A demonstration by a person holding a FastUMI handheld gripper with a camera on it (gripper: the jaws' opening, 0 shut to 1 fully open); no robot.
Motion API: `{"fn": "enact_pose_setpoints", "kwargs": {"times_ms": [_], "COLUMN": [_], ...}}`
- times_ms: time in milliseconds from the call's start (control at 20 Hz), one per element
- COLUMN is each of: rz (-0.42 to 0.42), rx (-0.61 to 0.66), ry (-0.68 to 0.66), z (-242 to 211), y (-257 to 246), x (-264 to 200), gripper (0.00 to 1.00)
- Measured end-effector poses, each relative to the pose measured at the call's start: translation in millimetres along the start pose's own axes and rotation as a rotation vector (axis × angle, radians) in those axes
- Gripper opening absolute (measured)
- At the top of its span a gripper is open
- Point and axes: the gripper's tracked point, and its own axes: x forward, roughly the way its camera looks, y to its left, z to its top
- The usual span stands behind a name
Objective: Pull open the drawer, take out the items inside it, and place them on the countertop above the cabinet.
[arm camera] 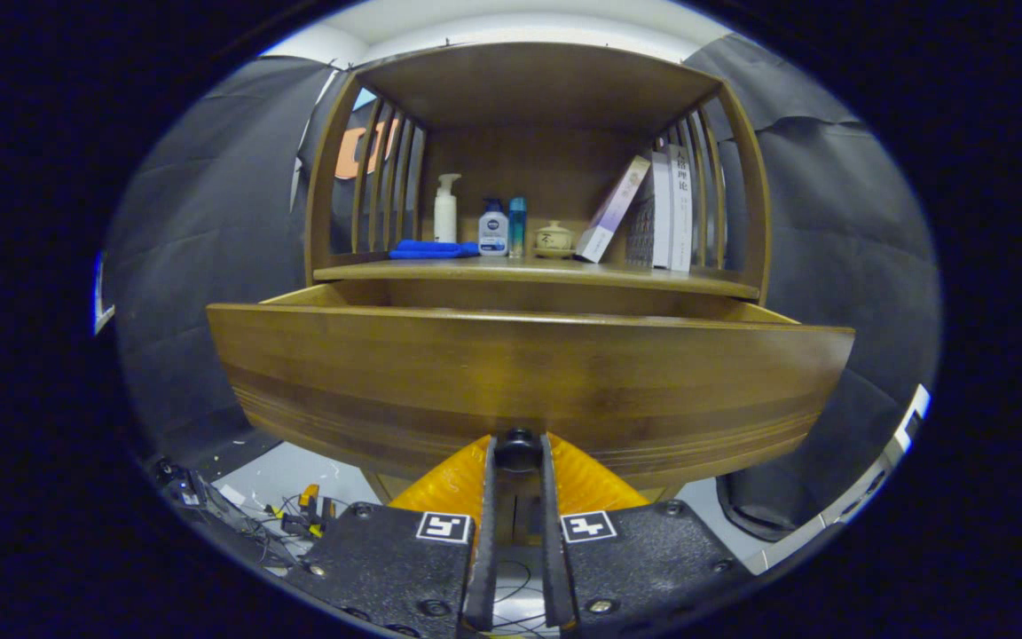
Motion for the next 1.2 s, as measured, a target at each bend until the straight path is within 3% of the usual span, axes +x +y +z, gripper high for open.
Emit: {"fn": "enact_pose_setpoints", "kwargs": {"times_ms": [750, 950, 1200], "rz": [0.021, -0.001, -0.013], "rx": [-0.012, 0.008, -0.002], "ry": [0.015, 0.006, -0.098], "z": [-25.0, -19.8, 26.2], "y": [8.8, 5.8, -0.9], "x": [-44.4, -53.4, -84.0], "gripper": [0.24, 0.33, 0.62]}}
